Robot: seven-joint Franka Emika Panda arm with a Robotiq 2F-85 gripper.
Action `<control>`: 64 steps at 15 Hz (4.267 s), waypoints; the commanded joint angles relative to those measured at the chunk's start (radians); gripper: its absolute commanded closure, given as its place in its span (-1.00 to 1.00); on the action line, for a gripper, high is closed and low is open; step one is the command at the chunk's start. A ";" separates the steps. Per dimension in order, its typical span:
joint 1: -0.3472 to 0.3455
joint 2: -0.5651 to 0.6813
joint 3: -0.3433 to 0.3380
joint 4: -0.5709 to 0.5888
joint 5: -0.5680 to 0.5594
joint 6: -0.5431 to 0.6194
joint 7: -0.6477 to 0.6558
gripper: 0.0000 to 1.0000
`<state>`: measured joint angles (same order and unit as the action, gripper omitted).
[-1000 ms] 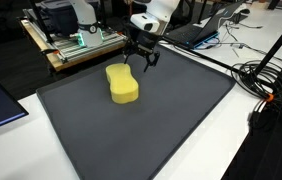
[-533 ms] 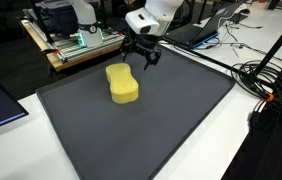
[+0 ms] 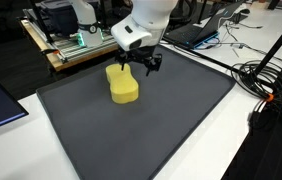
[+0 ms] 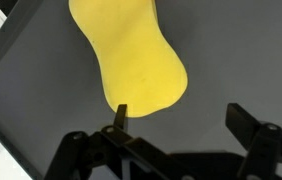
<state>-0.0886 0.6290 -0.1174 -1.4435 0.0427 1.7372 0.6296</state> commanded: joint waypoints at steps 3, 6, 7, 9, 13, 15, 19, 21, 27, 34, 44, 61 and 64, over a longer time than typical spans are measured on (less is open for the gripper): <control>-0.078 0.128 0.011 0.206 0.056 -0.034 -0.260 -1.00; -0.107 0.152 0.017 0.246 0.039 0.011 -0.433 -1.00; -0.120 0.157 0.023 0.256 0.043 0.022 -0.491 -1.00; -0.146 0.163 0.033 0.263 0.047 0.059 -0.608 -1.00; -0.210 0.182 0.070 0.264 0.067 0.131 -0.838 -1.00; -0.249 0.199 0.098 0.268 0.092 0.145 -0.950 -1.00; -0.323 0.235 0.154 0.280 0.150 0.121 -1.163 -1.00; -0.355 0.249 0.179 0.285 0.177 0.098 -1.254 -1.00; -0.396 0.261 0.172 0.278 0.186 0.000 -1.414 -1.00; -0.451 0.233 0.188 0.195 0.208 -0.023 -1.491 -1.00; -0.479 0.035 0.142 -0.197 0.346 0.187 -1.470 -1.00; -0.448 -0.403 -0.047 -0.866 0.547 0.423 -1.498 -1.00; -0.447 -0.456 -0.091 -0.955 0.563 0.456 -1.505 -1.00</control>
<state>-0.5545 0.2596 -0.1613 -2.2822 0.5615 2.1459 -0.8460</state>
